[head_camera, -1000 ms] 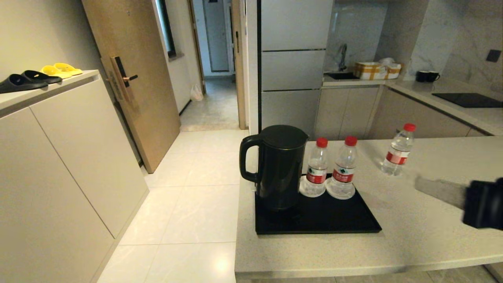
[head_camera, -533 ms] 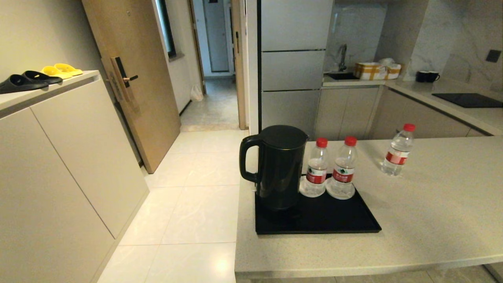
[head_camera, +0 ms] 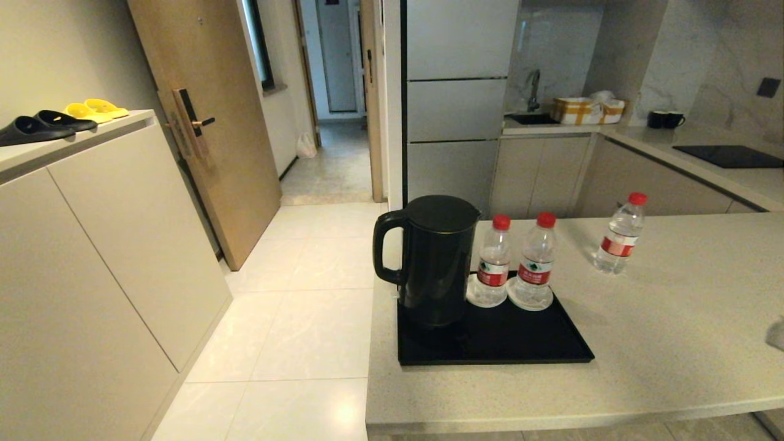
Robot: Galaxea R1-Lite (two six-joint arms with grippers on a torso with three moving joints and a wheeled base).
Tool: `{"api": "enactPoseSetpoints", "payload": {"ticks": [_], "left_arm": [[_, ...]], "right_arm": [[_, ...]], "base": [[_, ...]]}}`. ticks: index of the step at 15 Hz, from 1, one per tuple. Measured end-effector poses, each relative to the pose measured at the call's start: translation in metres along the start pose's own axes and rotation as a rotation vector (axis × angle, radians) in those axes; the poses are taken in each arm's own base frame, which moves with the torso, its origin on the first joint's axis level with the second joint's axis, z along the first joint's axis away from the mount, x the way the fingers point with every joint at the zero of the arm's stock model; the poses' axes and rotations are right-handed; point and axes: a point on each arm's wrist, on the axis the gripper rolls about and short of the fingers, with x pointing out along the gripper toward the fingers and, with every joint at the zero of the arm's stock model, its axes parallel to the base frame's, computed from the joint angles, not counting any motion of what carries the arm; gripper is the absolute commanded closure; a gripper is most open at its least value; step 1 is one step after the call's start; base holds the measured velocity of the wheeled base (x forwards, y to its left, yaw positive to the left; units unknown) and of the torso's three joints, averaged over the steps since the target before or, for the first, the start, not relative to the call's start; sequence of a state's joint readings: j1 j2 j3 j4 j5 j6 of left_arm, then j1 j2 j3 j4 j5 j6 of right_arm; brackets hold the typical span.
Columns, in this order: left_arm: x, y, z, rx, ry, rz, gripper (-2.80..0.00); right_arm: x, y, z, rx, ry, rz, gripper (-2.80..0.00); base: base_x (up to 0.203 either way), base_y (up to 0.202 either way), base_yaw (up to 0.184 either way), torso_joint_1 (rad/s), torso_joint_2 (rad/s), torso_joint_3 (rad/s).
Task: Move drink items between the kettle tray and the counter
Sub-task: Return the bottled water to its original position
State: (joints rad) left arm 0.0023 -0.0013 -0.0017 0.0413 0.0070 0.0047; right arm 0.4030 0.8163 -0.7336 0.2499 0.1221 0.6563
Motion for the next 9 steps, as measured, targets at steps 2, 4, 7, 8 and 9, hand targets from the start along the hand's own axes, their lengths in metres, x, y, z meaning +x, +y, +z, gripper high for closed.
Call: {"api": "enactPoseSetpoints", "payload": {"ticks": [2,4,7,8,9], "left_arm": [[0.0,0.0,0.0,0.0,0.0,-0.001,0.0],[0.0,0.0,0.0,0.0,0.0,0.0,0.0],[0.0,0.0,0.0,0.0,0.0,0.0,0.0],[0.0,0.0,0.0,0.0,0.0,0.0,0.0],[0.0,0.0,0.0,0.0,0.0,0.0,0.0]], "right_arm": [[0.043,-0.003,0.014,0.05,-0.045,-0.168,0.0],[0.086,-0.015,0.026,0.092,-0.115,-0.352,0.0],[0.135,-0.056,0.044,0.146,-0.247,-0.616,0.0],[0.146,-0.073,0.05,0.154,-0.292,-0.699,0.0],[0.154,-0.089,0.055,0.153,-0.328,-0.764,0.0]], "base": [[0.0,0.0,0.0,0.0,0.0,0.0],[0.0,0.0,0.0,0.0,0.0,0.0],[0.0,0.0,0.0,0.0,0.0,0.0],[0.0,0.0,0.0,0.0,0.0,0.0],[0.0,0.0,0.0,0.0,0.0,0.0]]}}
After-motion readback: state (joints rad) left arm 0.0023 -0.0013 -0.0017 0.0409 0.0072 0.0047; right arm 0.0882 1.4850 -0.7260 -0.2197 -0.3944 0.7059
